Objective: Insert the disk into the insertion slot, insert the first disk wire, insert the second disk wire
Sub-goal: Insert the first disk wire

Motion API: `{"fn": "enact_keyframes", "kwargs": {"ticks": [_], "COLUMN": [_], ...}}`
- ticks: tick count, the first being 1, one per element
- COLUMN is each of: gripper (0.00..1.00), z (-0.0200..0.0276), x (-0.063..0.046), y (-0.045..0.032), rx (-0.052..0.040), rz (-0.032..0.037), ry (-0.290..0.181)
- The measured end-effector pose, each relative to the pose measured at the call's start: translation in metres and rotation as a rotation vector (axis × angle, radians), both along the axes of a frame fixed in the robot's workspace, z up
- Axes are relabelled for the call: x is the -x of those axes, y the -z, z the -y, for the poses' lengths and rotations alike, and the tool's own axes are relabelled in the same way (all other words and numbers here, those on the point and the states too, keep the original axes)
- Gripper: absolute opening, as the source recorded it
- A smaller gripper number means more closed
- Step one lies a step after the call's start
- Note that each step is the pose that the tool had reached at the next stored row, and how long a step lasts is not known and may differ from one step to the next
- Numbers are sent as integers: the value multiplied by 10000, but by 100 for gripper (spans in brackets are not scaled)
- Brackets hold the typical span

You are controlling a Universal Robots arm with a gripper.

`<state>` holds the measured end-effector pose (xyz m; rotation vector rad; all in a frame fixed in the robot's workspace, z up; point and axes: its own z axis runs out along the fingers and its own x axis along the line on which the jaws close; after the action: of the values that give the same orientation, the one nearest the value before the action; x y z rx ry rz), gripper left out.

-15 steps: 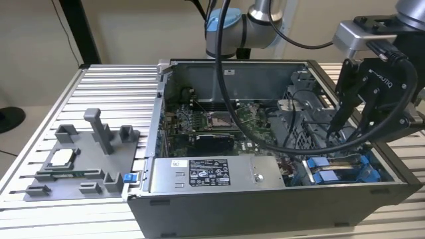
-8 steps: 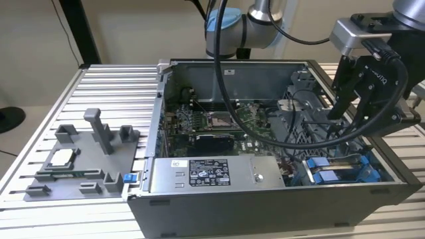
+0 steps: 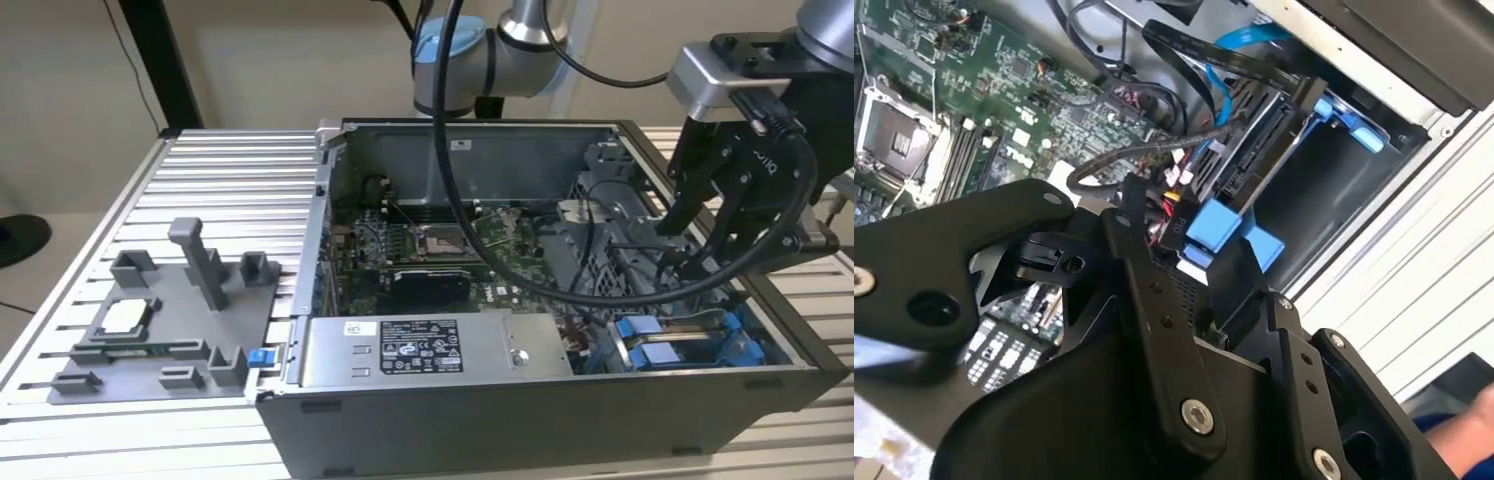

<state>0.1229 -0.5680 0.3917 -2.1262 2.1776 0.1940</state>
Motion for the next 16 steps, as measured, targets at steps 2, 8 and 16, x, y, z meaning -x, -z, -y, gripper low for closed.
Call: {"fn": "enact_keyframes", "kwargs": {"ticks": [2,8,16], "gripper": [0,0,0], "z": [10,15,96], "x": [0,-1,-2], "y": [15,27,34], "rx": [-105,-576,-790], "rz": [0,0,-21], "ry": [31,192,245]}}
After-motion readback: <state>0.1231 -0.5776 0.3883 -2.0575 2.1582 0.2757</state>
